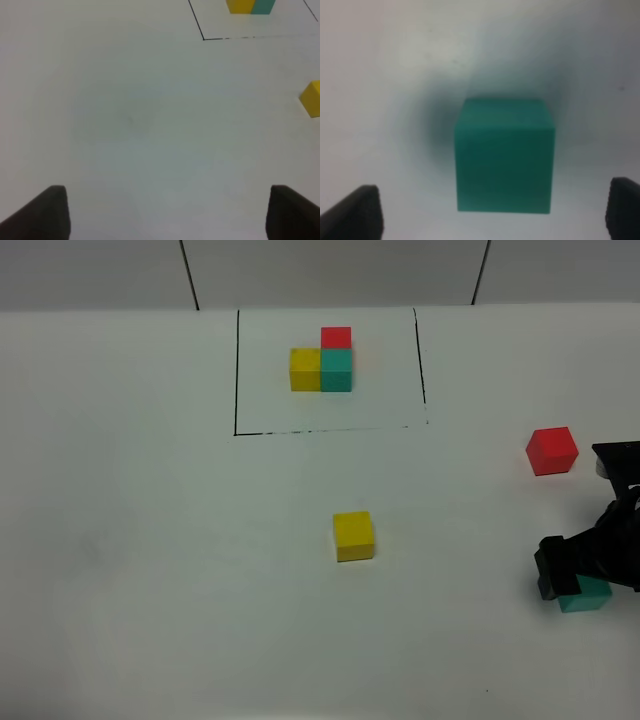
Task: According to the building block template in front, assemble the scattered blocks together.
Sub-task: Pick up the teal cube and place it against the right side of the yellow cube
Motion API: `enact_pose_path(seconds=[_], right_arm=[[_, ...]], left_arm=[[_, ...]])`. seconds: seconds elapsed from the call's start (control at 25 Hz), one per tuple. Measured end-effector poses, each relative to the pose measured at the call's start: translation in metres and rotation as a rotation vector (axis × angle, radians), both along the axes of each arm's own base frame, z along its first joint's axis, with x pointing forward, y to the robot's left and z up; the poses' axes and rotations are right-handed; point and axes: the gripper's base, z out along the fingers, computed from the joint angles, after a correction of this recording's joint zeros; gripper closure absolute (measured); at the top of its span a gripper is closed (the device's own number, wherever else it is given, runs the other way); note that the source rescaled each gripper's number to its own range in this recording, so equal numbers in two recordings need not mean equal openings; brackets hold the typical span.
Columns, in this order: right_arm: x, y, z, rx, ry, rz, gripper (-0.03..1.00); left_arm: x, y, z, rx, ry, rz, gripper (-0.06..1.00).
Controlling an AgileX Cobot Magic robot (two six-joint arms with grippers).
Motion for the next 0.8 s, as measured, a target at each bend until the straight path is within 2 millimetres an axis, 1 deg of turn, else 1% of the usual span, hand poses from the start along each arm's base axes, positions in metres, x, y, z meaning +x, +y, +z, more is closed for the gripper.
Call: enact_pose_path(seconds=[0.16,0.4,0.8], right_arm=[[0.002,0.0,-0.003,-0.001,-0.006,-0.004,0.16],[-0.002,0.0,-0.01,-0.002,-0.04,-0.028,0.17],[-0.001,0.0,-0.023,-0.005,-0.004,-0.035,0.2]], left_arm=[[0.0,0.0,0.0,0.0,-0.001,0.0,0.21],[0.0,0.0,0.0,0.0,-0.001,0.0,0.21],[0.0,0.0,0.0,0.0,-0.001,0.0,0.21]])
